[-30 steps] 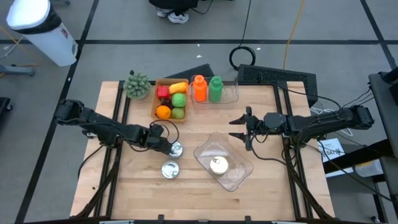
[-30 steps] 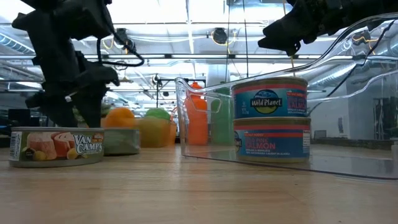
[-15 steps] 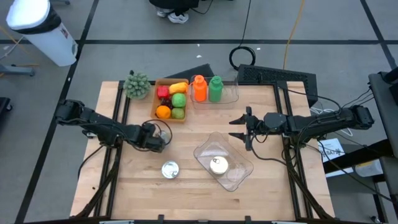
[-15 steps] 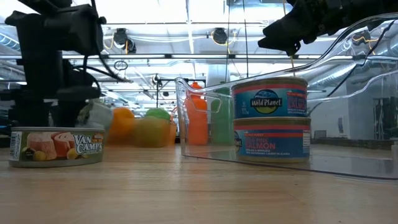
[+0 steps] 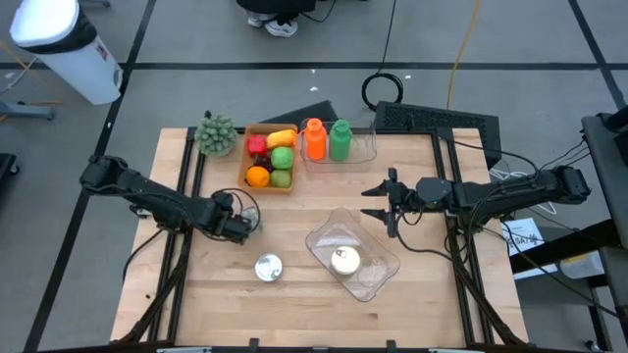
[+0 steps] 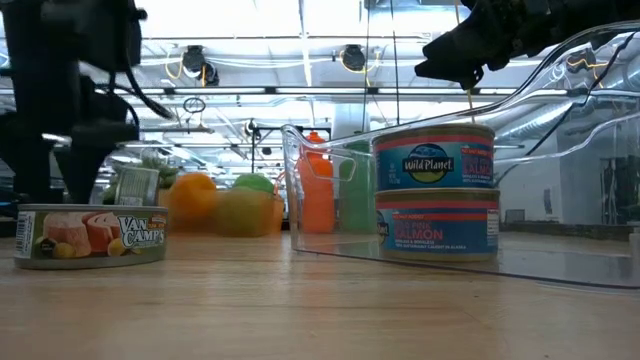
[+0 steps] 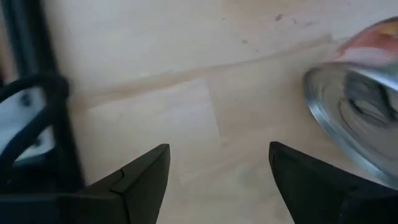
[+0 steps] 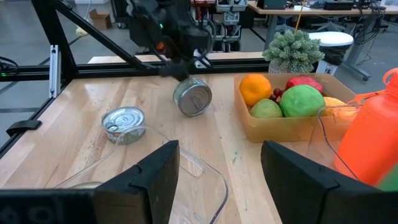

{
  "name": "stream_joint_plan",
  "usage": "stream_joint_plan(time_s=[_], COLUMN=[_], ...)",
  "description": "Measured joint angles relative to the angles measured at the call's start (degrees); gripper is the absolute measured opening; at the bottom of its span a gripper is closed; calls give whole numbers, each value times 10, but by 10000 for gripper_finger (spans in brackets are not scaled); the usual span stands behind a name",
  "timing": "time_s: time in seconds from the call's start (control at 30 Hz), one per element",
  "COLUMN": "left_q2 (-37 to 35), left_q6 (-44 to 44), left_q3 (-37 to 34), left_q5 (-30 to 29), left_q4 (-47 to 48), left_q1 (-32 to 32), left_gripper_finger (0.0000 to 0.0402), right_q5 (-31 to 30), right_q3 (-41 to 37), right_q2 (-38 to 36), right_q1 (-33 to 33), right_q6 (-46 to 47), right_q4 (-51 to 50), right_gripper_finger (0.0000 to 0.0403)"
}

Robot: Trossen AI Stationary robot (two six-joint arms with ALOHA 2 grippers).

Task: Pick & Place Food Item
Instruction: Stack the top green tuna can on top of the blue pink tuna can in the bottom transparent bin

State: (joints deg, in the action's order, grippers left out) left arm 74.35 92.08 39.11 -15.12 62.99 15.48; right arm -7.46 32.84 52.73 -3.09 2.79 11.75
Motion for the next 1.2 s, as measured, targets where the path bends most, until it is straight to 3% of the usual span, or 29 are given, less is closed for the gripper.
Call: stream_joint_plan(time_s=[0.13, 0.33, 0.63, 0.83, 1.2], left_q2=[-28, -40, 14, 58, 114], left_q6=[32, 60, 185, 181, 96], left_q3=[37, 90, 91, 91, 91], left_q5=[-21, -107, -106, -105, -104], left_q4=[24, -19, -71, -79, -93], left_q1=[33, 83, 60, 26, -25], left_gripper_finger=[285, 285, 285, 285, 285], right_q5=[0, 0, 0, 0, 0], right_q3=[0, 0, 0, 0, 0], right_q2=[0, 0, 0, 0, 0], right_q1=[0, 0, 0, 0, 0], right_q6=[0, 0, 4, 6, 11], right_q4=[0, 0, 0, 3, 4], right_gripper_finger=[212, 212, 212, 212, 212])
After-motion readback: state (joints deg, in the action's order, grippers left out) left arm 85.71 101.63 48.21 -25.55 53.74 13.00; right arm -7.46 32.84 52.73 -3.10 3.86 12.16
